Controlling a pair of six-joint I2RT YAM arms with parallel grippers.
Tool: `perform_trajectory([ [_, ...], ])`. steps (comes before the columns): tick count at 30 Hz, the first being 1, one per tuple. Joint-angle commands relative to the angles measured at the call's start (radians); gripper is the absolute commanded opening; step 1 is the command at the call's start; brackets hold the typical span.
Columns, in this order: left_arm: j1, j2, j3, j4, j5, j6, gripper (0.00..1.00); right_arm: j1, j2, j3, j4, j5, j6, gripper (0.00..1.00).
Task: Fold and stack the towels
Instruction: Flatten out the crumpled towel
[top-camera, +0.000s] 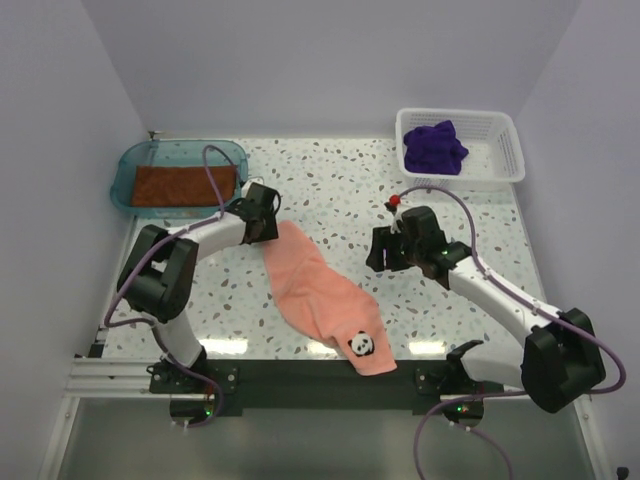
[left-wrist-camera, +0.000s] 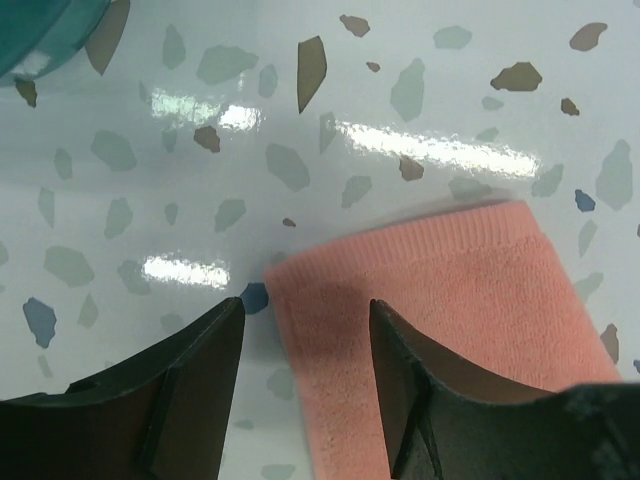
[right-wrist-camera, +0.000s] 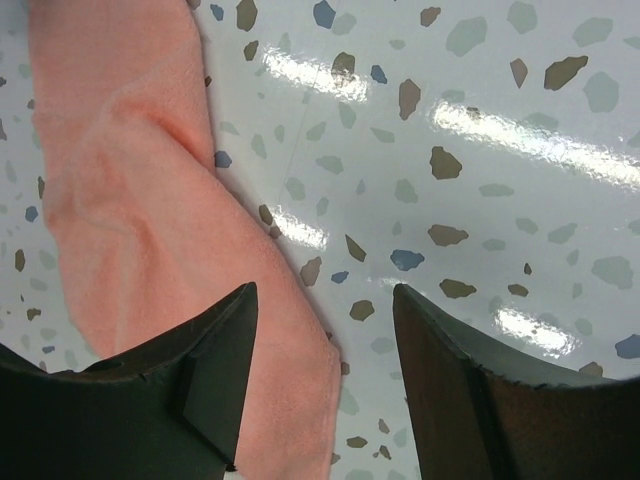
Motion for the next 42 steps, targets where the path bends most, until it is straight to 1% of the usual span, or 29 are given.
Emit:
perform_trajectory([
  [1, 0.011, 0.050, 0.068, 0.029, -0.023, 0.027, 0.58, -0.002, -0.038, -0.015, 0.022, -0.013, -0.026, 0.61],
  [6, 0.011, 0.119, 0.085, -0.009, -0.023, 0.010, 0.56, -0.002, -0.049, -0.028, 0.031, -0.010, -0.028, 0.63],
  [9, 0.010, 0.135, 0.072, -0.025, -0.018, -0.004, 0.53, 0.000, -0.047, -0.032, 0.039, -0.008, -0.028, 0.64],
  [12, 0.002, 0.147, 0.053, -0.029, -0.013, -0.008, 0.45, 0.000, -0.041, -0.032, 0.050, -0.011, -0.028, 0.64],
  [13, -0.004, 0.152, 0.050, -0.031, -0.010, -0.008, 0.39, 0.000, -0.038, -0.032, 0.053, -0.013, -0.028, 0.64],
  [15, -0.013, 0.162, 0.044, -0.026, -0.006, -0.005, 0.30, 0.000, -0.037, -0.032, 0.057, -0.014, -0.029, 0.64],
  [16, -0.021, 0.164, 0.045, -0.025, -0.004, 0.001, 0.16, 0.000, -0.037, -0.032, 0.057, -0.013, -0.028, 0.64],
  [19, -0.038, 0.165, 0.081, -0.021, 0.002, 0.037, 0.00, 0.000, -0.040, -0.034, 0.060, -0.004, -0.028, 0.64],
  [23, -0.079, 0.147, 0.199, -0.060, -0.016, 0.109, 0.00, -0.002, -0.070, -0.038, 0.051, 0.039, -0.025, 0.64],
  [24, -0.096, 0.147, 0.275, -0.072, -0.024, 0.142, 0.00, -0.002, -0.080, -0.040, 0.047, 0.071, -0.020, 0.64],
  [26, -0.154, 0.152, 0.366, -0.125, -0.041, 0.169, 0.00, -0.002, -0.099, -0.041, 0.040, 0.113, -0.013, 0.64],
  [27, -0.177, 0.161, 0.471, -0.152, -0.041, 0.185, 0.00, -0.002, -0.124, -0.041, 0.036, 0.154, -0.008, 0.64],
  [28, -0.224, 0.164, 0.522, -0.178, -0.040, 0.189, 0.00, -0.003, -0.138, -0.041, 0.030, 0.183, 0.001, 0.64],
  [30, -0.272, 0.146, 0.643, -0.242, -0.009, 0.191, 0.00, -0.005, -0.188, -0.040, 0.017, 0.237, 0.007, 0.64],
  [31, -0.309, 0.124, 0.659, -0.253, -0.004, 0.188, 0.00, -0.006, -0.202, -0.038, 0.005, 0.289, 0.009, 0.64],
  [32, -0.320, 0.068, 0.658, -0.249, -0.006, 0.182, 0.00, -0.006, -0.224, -0.034, -0.001, 0.312, 0.007, 0.64],
  [34, -0.317, -0.001, 0.580, -0.239, -0.009, 0.140, 0.00, -0.006, -0.271, -0.028, -0.015, 0.355, 0.001, 0.64],
  [35, -0.309, -0.061, 0.540, -0.245, -0.027, 0.127, 0.00, -0.006, -0.282, -0.023, -0.015, 0.357, -0.006, 0.64],
  [36, -0.300, -0.087, 0.456, -0.249, -0.033, 0.101, 0.00, -0.006, -0.288, -0.018, -0.022, 0.354, -0.028, 0.64],
  [37, -0.276, -0.109, 0.411, -0.253, -0.035, 0.088, 0.00, -0.006, -0.291, -0.012, -0.027, 0.351, -0.036, 0.64],
  [38, -0.260, -0.150, 0.370, -0.259, -0.012, 0.073, 0.00, -0.006, -0.287, 0.001, -0.032, 0.336, -0.043, 0.64],
  [39, -0.246, -0.166, 0.287, -0.259, 0.006, 0.052, 0.00, -0.006, -0.279, 0.008, -0.036, 0.326, -0.052, 0.64],
  [40, -0.228, -0.184, 0.244, -0.256, 0.020, 0.042, 0.00, -0.006, -0.264, 0.014, -0.038, 0.311, -0.068, 0.64],
  [41, -0.223, -0.216, 0.207, -0.255, 0.031, 0.035, 0.00, -0.008, -0.253, 0.029, -0.033, 0.277, -0.077, 0.64],
  [42, -0.222, -0.235, 0.134, -0.255, 0.036, 0.018, 0.00, -0.007, -0.244, 0.035, -0.027, 0.260, -0.095, 0.64],
])
